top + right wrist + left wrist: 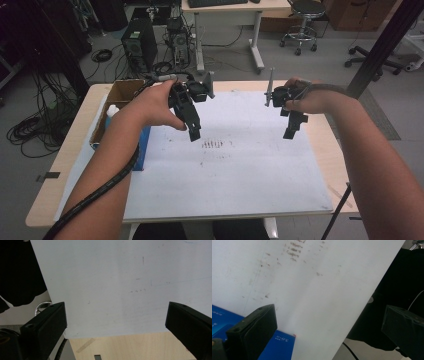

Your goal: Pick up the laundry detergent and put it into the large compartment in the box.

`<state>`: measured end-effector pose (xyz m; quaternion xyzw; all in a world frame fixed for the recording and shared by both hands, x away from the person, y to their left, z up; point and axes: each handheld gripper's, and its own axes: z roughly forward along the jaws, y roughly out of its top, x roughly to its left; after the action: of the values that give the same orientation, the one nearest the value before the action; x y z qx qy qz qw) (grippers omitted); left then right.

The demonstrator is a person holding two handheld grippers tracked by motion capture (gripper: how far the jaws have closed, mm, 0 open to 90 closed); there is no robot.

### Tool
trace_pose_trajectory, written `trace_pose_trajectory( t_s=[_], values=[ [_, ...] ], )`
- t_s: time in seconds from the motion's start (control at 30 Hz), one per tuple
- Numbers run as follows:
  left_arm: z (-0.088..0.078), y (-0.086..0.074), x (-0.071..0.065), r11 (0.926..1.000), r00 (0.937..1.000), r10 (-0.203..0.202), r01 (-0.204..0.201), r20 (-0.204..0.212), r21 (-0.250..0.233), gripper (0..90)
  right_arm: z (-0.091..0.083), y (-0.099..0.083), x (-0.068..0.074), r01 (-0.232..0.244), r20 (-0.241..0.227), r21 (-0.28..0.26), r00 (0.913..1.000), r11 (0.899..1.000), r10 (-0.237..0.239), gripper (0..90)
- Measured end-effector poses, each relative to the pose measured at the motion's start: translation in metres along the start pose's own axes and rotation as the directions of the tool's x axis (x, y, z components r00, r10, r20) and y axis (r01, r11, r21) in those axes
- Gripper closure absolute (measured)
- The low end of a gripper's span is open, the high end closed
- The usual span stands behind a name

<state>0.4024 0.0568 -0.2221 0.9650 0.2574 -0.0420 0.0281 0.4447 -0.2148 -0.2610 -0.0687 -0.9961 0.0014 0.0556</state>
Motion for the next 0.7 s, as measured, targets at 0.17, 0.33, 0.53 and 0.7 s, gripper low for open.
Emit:
trace_pose_trajectory(
  t_s=[0.17, 0.33, 0.53, 0.7],
  values=[
    [0.0037, 0.0025, 0.0022, 1.0000, 1.0000, -0.003, 0.003, 0.006, 0.000, 0.2, 0.0002, 0.0025, 0.0004, 0.008, 0.000, -0.005, 1.0000, 1.000, -0.008, 3.5],
    [0.0049, 0.0049, 0.0014, 1.0000, 1.0000, 0.003, -0.003, 0.003, 0.002, 0.2, 0.0009, 0.0030, 0.0006, 0.007, -0.001, -0.002, 1.0000, 1.000, -0.007, 3.4],
    [0.0048, 0.0063, -0.0019, 0.9998, 0.9998, 0.018, -0.018, -0.001, -0.001, 0.2, 0.0026, 0.0030, 0.0002, 0.007, -0.005, -0.001, 1.0000, 1.000, -0.007, 3.5],
    [0.0045, 0.0052, -0.0030, 0.9999, 0.9999, 0.014, -0.014, -0.004, 0.002, 0.2, 0.0030, 0.0037, 0.0006, 0.007, -0.006, -0.002, 1.0000, 1.000, -0.007, 3.5]
  ],
)
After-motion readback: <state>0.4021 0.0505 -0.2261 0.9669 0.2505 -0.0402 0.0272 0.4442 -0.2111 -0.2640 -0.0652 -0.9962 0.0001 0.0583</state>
